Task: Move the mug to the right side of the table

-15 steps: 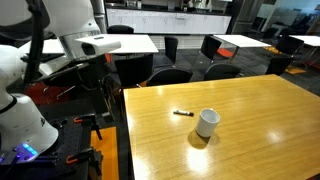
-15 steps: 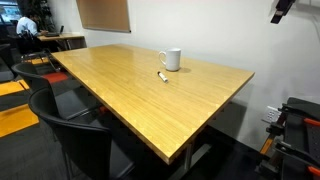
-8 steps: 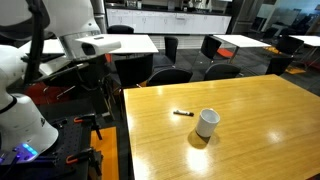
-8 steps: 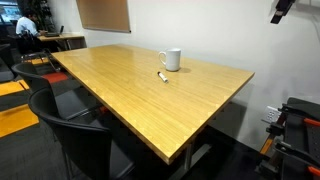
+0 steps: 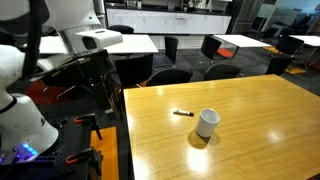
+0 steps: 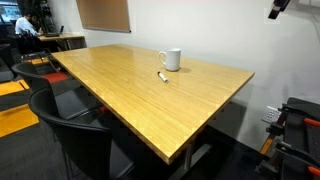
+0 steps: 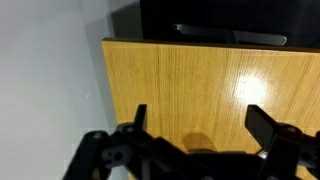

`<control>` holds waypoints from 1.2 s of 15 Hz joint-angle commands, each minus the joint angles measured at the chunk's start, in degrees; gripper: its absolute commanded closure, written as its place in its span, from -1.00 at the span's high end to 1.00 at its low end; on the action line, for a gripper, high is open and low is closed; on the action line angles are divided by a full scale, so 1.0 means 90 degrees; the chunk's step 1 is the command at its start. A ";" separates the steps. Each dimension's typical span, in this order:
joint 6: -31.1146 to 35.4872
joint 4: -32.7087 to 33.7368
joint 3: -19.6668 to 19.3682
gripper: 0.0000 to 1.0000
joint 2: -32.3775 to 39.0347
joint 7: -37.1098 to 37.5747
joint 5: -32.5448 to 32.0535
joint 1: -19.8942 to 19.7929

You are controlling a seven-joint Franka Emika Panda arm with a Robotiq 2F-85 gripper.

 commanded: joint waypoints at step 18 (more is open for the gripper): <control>0.2730 0.0758 -0.0072 1.00 0.1918 -0.0947 -0.0919 -0.0093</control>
